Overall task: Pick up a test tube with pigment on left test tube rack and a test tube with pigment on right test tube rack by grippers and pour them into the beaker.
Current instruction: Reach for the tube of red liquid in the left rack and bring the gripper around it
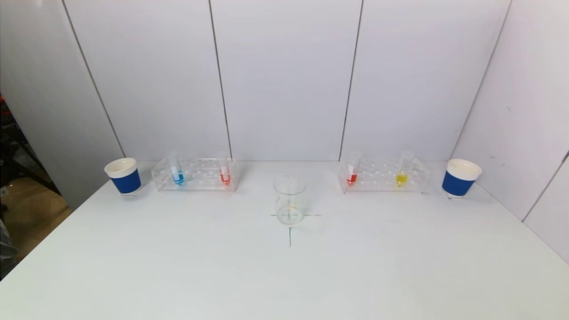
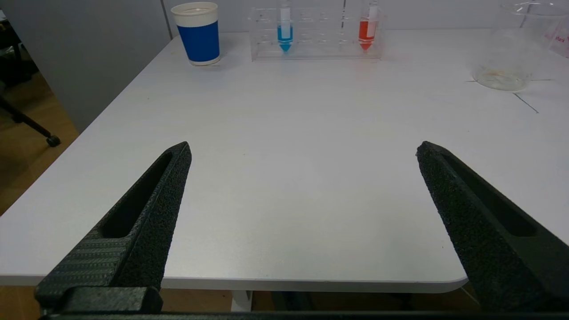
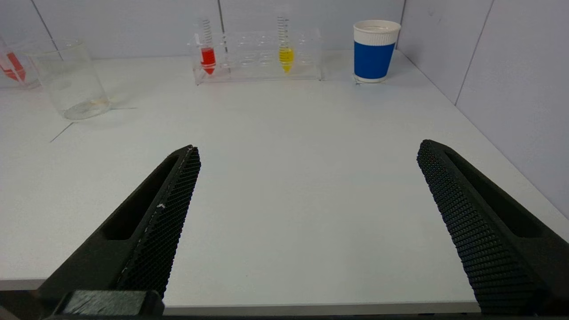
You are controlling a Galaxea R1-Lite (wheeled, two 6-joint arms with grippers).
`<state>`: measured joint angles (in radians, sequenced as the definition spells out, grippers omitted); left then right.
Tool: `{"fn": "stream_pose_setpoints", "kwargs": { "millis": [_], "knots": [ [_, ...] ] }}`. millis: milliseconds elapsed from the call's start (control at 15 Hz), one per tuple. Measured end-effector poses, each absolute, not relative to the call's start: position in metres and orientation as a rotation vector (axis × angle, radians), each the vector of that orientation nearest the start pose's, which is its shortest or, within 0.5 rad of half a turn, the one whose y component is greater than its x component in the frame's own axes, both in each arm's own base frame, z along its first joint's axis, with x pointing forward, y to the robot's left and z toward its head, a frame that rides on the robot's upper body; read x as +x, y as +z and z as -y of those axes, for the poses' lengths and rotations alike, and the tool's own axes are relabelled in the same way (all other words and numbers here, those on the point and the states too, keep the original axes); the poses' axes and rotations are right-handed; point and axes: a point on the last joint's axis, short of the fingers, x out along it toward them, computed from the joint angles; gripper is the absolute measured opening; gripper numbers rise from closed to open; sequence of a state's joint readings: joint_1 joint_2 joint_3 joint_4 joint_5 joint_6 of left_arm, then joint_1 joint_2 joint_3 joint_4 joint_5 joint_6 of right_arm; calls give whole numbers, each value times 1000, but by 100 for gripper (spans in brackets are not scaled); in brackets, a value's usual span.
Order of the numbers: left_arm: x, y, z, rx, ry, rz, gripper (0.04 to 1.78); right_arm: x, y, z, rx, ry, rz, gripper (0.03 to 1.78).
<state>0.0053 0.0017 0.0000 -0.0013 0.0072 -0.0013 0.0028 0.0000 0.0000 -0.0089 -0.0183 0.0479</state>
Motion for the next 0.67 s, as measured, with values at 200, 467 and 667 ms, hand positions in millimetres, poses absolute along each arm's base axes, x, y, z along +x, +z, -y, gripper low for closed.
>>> {"fn": "stream_pose_setpoints", "kwargs": {
  "millis": [200, 467, 667],
  "knots": [
    [-23, 76, 0, -2, 13, 0, 177, -23, 76, 0, 48, -15, 9, 177],
    [-23, 76, 0, 1, 14, -1, 177, -23, 76, 0, 48, -15, 9, 177],
    [-23, 76, 0, 3, 14, -1, 177, -23, 76, 0, 48, -15, 9, 177]
  ]
}}
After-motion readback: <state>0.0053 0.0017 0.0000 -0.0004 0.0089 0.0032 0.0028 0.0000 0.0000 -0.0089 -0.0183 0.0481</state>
